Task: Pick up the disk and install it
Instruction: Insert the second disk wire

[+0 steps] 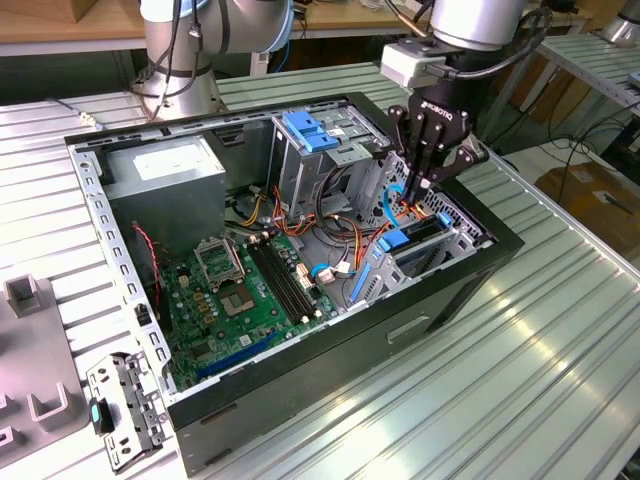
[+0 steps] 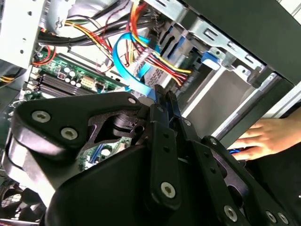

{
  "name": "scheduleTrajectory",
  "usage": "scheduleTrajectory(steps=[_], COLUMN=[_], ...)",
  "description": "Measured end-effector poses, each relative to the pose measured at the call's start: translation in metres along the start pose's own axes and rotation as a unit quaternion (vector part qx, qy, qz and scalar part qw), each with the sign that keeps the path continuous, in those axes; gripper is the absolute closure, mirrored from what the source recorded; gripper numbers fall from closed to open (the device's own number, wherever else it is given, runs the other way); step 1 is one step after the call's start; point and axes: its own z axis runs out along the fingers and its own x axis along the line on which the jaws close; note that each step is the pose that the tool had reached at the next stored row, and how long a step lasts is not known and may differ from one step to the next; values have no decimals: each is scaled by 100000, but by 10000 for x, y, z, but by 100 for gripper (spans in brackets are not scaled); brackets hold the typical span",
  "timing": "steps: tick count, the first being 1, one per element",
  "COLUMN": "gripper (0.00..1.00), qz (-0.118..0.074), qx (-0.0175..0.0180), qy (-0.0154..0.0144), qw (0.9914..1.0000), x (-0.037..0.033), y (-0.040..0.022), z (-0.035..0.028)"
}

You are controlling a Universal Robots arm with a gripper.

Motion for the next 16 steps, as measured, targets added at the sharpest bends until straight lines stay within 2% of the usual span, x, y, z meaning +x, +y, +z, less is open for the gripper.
scheduleTrajectory(steps=[2,3,6,7,11,13,15,16], gripper=[84,84,84,84,84,84,84,84], qz=[52,89,193,247,332,407,447,461], qx=[416,676,1382,1743,2336,2801,3026,3138], qy=[-726,-941,-1421,-1626,-2018,-2551,-3121,-3576], qw=[99996,99993,99980,99971,99952,99927,99904,99886], x=[80,96,118,138,214,276,315,335], y=[4,11,42,57,82,113,125,129], z=[20,25,34,41,65,86,99,105])
